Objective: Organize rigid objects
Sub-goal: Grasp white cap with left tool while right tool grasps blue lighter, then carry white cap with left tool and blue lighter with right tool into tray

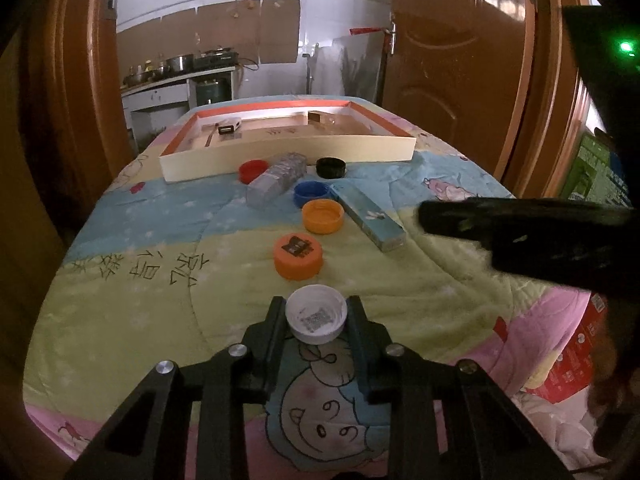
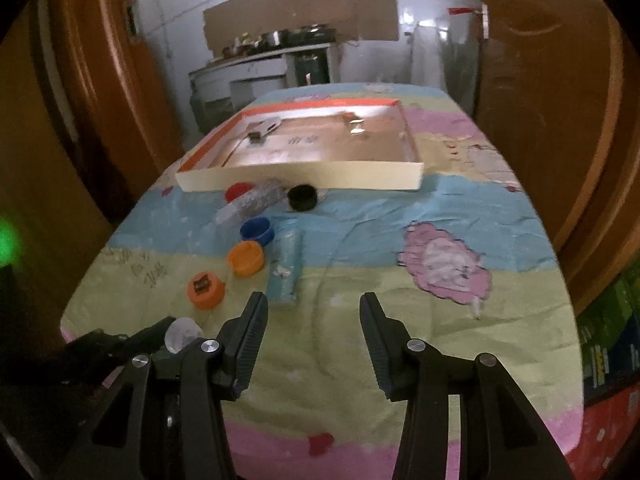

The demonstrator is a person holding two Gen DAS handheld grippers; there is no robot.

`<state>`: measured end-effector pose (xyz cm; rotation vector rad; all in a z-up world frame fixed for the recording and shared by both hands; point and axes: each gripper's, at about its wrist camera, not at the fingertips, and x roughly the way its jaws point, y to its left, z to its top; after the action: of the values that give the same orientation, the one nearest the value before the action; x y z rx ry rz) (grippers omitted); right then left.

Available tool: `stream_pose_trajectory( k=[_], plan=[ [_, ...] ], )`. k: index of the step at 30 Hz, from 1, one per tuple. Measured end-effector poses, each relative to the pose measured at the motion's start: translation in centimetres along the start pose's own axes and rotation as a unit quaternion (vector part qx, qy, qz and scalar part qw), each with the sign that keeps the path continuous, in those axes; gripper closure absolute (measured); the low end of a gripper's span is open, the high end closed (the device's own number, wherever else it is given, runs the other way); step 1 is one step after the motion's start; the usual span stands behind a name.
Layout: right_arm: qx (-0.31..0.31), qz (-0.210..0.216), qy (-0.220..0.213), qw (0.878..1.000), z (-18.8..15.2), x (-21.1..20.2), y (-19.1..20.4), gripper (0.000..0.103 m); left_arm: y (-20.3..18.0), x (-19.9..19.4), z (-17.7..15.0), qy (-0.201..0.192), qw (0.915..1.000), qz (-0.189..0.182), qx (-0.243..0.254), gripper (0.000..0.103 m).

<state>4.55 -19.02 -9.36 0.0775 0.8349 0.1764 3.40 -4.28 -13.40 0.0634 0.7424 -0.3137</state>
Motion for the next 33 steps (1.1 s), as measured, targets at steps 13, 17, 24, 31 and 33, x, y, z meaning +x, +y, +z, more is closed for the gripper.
stream_pose_trajectory(
  k=[13,17,24,31,33],
  plan=[
    [-0.068,-0.036,0.042,0.996,2.1,6.6,2.4,0.064,1.7,-1.5,0.4,-0.024,0.9994,0.01,-0.025,0.073],
    [-0.066,-0.036,0.043,0.996,2.5,6.7,2.4,0.081,2.4,-1.8,0.6,-0.028,0.9989,0.015,-0.033,0.073],
    [-0.049,-0.022,0.033,0.998,2.5,5.6,1.8,0.081,3.3,-2.0,1.2,-0.033,0.9982,0.023,-0.045,0.073],
    [-0.036,-0.01,0.022,0.999,2.7,4.3,1.3,0.081,3.9,-2.5,2.7,-0.045,0.9976,0.03,-0.042,0.073],
    [-0.034,-0.007,0.017,0.999,2.8,3.9,1.3,0.081,4.1,-2.6,3.3,-0.048,0.9976,0.03,-0.04,0.073]
  ],
)
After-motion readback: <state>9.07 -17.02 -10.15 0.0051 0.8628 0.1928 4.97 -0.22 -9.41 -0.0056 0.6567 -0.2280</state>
